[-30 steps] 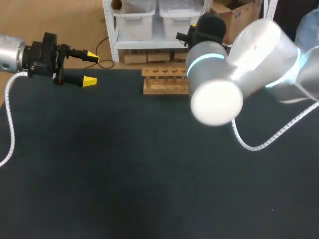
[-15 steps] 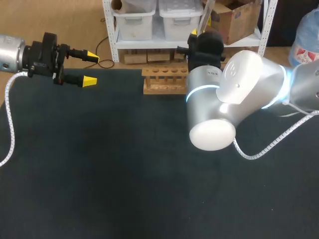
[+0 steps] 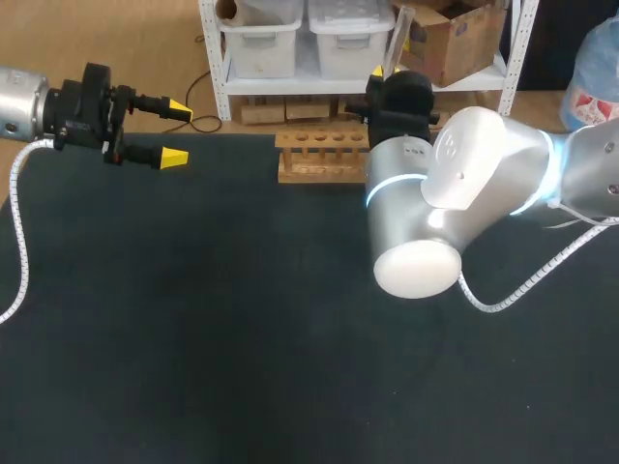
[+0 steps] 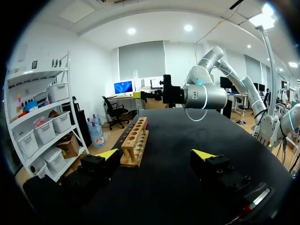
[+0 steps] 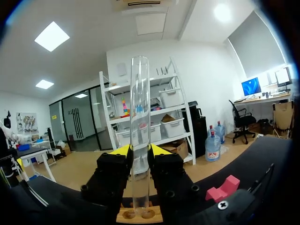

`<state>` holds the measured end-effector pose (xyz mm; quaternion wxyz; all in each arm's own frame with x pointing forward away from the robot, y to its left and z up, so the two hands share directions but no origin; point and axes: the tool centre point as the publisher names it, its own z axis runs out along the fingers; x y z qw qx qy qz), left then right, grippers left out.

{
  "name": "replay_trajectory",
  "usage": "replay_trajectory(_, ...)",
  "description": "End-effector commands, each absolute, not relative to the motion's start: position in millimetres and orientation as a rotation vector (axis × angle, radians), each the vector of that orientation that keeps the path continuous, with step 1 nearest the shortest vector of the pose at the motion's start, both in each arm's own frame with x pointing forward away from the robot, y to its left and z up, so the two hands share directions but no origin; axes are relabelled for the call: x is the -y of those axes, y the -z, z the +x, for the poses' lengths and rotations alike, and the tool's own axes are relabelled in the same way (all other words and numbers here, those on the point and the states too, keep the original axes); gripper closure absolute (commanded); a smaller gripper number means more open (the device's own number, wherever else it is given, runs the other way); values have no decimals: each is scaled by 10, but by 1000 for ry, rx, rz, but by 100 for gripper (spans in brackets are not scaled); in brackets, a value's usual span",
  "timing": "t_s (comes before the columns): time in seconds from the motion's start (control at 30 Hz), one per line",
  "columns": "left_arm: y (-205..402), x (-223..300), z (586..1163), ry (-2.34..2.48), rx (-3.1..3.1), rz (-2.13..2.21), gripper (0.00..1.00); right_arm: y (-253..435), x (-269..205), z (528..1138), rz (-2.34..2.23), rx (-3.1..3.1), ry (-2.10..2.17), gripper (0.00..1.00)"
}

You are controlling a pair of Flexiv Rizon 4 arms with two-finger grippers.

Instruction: Grasp the test tube, adjust it, and insert it.

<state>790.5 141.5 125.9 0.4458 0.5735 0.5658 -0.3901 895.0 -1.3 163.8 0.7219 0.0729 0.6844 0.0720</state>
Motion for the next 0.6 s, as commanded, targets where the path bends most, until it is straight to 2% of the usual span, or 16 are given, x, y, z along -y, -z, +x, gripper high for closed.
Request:
replay_trajectory(0.03, -1252, -1414, 7887, 961, -1401, 1418, 0, -1572, 25, 9018, 136, -1503, -168, 100)
replay_trajectory(0.6, -1252, -1414, 7887, 961, -1401, 1418, 0, -1433, 105, 9052, 118, -1519, -142, 100)
